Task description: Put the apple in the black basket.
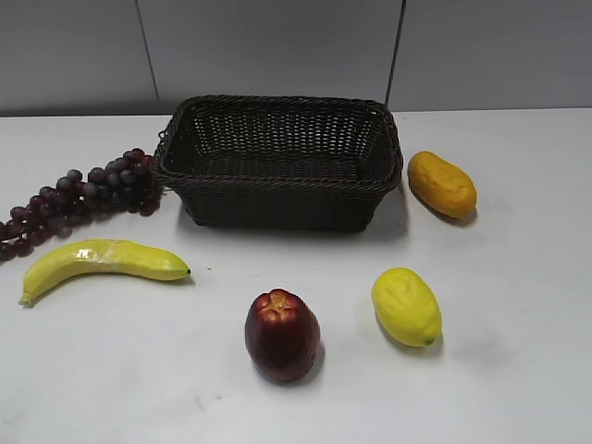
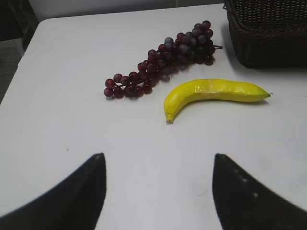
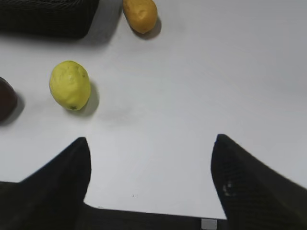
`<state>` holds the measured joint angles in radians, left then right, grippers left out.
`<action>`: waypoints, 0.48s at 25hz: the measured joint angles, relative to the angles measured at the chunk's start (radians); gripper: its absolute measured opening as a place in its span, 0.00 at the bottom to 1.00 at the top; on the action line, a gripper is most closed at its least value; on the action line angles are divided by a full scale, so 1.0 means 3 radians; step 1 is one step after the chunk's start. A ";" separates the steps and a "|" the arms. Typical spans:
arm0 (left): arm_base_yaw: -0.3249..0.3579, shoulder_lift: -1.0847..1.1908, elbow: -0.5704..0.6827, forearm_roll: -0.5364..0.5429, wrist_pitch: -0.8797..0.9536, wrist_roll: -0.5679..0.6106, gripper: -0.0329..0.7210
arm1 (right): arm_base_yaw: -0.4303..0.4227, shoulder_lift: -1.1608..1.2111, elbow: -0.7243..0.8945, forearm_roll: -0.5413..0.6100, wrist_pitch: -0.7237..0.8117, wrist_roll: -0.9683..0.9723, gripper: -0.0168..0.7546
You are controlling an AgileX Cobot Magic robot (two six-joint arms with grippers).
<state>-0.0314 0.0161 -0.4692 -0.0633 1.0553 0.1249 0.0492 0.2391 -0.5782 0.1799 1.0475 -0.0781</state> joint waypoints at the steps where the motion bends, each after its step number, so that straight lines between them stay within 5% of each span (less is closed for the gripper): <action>1: 0.0000 0.0000 0.0000 0.0000 0.0000 0.0000 0.71 | 0.0000 0.0132 -0.0040 0.0004 0.0000 0.0000 0.79; 12: 0.0000 0.0000 0.0000 0.0000 0.0000 0.0000 0.71 | 0.0000 0.1565 -0.0442 0.0266 -0.0010 -0.0182 0.79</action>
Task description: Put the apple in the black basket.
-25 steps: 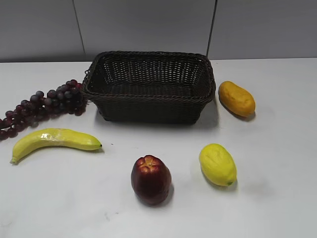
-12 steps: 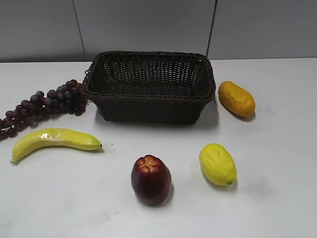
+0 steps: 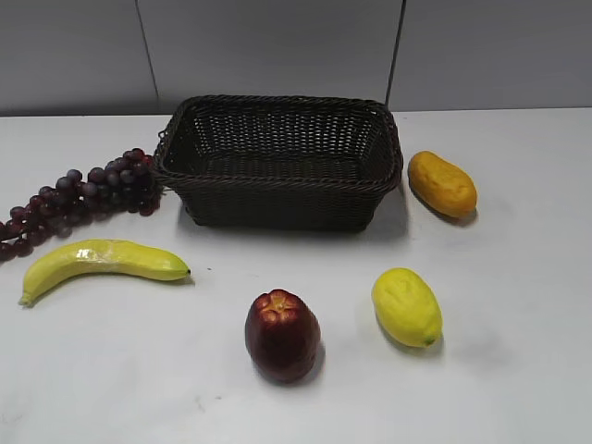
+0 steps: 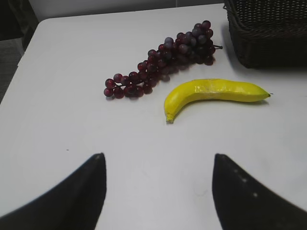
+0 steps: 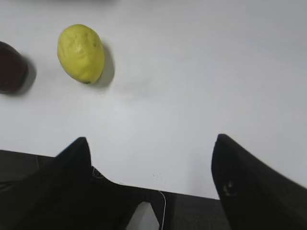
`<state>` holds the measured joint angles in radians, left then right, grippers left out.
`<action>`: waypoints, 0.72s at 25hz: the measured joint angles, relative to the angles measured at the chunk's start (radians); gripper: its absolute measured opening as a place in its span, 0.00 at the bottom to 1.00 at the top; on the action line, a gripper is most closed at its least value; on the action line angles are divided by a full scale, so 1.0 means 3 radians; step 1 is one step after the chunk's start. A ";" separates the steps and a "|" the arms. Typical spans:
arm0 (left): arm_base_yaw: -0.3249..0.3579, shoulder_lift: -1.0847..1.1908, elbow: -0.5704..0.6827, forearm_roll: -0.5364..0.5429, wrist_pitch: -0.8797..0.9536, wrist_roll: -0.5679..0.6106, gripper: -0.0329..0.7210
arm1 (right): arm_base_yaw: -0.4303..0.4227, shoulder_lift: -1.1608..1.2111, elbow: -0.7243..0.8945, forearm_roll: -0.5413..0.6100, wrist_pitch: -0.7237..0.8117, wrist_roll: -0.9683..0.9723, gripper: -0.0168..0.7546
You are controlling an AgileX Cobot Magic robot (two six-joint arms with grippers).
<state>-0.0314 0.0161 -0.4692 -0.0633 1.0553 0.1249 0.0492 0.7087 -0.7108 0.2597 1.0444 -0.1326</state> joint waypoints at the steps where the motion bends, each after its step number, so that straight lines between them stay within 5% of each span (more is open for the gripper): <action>1: 0.0000 0.0000 0.0000 0.0000 0.0000 0.0000 0.71 | 0.0000 0.0137 -0.0046 0.0011 0.0000 -0.0024 0.79; 12: 0.0000 0.0000 0.0000 0.0000 0.0000 0.0000 0.69 | 0.0035 0.1316 -0.0559 0.0298 -0.0015 -0.0279 0.79; 18: 0.0000 0.0000 0.0000 0.0000 0.0000 0.0000 0.68 | 0.0651 0.1749 -0.0831 0.0241 -0.0206 -0.0133 0.79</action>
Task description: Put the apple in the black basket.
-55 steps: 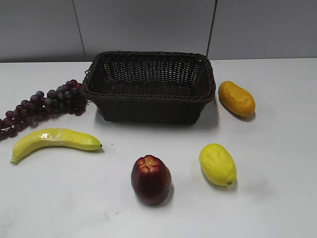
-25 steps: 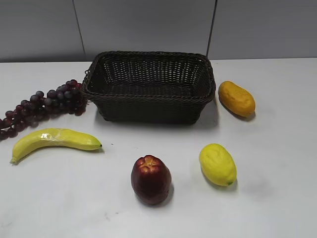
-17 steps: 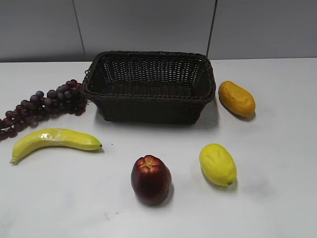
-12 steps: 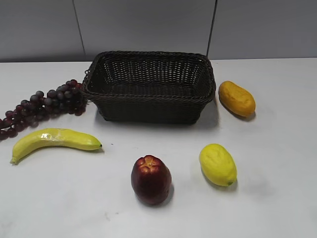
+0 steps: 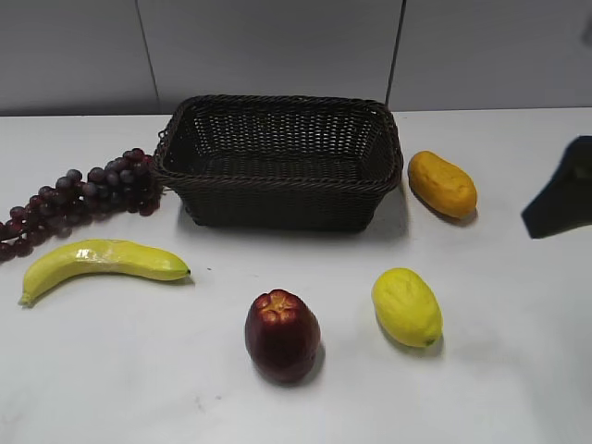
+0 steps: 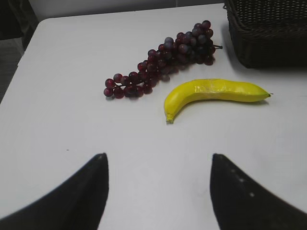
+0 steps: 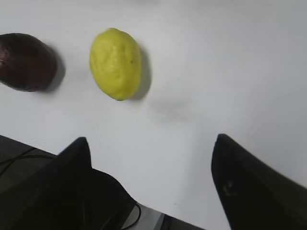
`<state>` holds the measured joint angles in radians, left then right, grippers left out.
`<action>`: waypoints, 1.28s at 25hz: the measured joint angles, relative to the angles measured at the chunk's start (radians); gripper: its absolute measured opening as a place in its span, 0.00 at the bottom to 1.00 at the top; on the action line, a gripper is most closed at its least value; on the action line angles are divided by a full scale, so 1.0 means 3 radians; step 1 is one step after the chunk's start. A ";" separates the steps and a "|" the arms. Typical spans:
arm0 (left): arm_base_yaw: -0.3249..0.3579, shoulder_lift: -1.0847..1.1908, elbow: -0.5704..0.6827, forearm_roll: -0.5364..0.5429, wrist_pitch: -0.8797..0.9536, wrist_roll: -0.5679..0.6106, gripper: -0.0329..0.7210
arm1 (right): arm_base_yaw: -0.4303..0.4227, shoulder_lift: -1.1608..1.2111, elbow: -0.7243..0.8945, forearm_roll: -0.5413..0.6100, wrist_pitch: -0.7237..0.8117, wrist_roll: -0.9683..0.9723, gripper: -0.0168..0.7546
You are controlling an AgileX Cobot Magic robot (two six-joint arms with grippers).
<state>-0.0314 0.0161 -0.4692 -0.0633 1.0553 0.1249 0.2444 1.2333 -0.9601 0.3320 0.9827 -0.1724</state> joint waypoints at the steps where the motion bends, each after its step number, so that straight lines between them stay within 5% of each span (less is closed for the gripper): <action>1: 0.0000 0.0000 0.0000 0.0000 0.0000 0.0000 0.68 | 0.0159 0.0089 -0.0067 -0.0050 -0.0031 0.0072 0.79; 11: 0.0000 0.0000 0.0000 0.0000 0.0000 0.0000 0.66 | 0.1500 0.1181 -0.0867 -0.0542 -0.0071 0.0822 0.79; 17: 0.0000 0.0000 0.0000 0.0000 0.0000 0.0000 0.65 | 0.2042 0.1857 -0.1363 -0.0717 -0.0025 0.1171 0.79; 32: 0.0000 0.0000 0.0000 0.0000 0.0000 0.0000 0.63 | 0.2180 0.2665 -0.1619 -0.0863 -0.0050 0.1697 0.79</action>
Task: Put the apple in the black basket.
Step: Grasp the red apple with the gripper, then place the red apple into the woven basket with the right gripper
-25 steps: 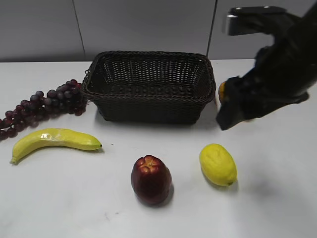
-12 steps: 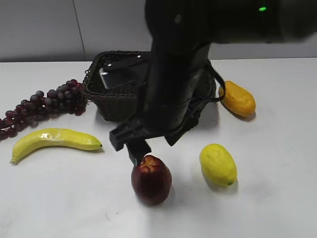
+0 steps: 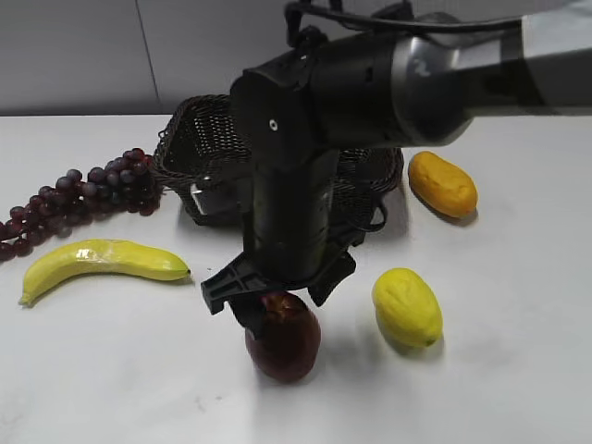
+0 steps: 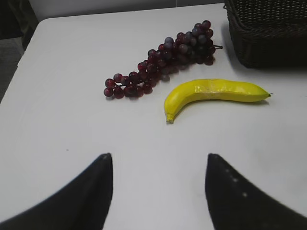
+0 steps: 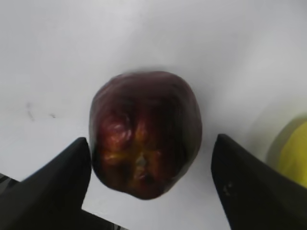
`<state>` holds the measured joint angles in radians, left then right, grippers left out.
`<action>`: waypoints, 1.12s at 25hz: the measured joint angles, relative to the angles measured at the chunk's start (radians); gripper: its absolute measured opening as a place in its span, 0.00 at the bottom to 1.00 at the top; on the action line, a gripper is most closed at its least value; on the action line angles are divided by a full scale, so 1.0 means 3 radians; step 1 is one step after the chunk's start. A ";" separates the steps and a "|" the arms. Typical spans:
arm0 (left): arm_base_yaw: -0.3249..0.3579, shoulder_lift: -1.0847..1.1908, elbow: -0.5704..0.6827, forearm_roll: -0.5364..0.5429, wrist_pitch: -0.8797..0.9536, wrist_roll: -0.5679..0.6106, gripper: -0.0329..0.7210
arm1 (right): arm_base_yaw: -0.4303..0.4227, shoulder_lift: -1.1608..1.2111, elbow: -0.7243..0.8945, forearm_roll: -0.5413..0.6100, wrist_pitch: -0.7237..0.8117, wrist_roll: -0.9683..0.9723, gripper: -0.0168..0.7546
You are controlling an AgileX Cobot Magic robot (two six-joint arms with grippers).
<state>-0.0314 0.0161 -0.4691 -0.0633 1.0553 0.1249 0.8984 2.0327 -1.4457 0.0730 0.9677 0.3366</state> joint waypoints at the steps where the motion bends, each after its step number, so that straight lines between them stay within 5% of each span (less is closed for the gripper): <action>1: 0.0000 0.0000 0.0000 0.0000 0.0000 0.0000 0.62 | 0.0000 0.0031 0.0000 0.0005 -0.0029 0.0003 0.79; 19: 0.0000 0.0000 0.0000 0.0000 0.0000 0.0000 0.60 | 0.0000 0.0215 -0.0126 0.0011 -0.0002 0.0009 0.75; 28: 0.0000 0.0000 0.0000 0.0000 0.0000 0.0000 0.59 | 0.0000 0.0296 -0.0703 -0.0074 0.0711 -0.0165 0.72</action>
<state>-0.0314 0.0161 -0.4691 -0.0633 1.0553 0.1249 0.8984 2.1216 -1.6566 0.0509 1.1810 0.2870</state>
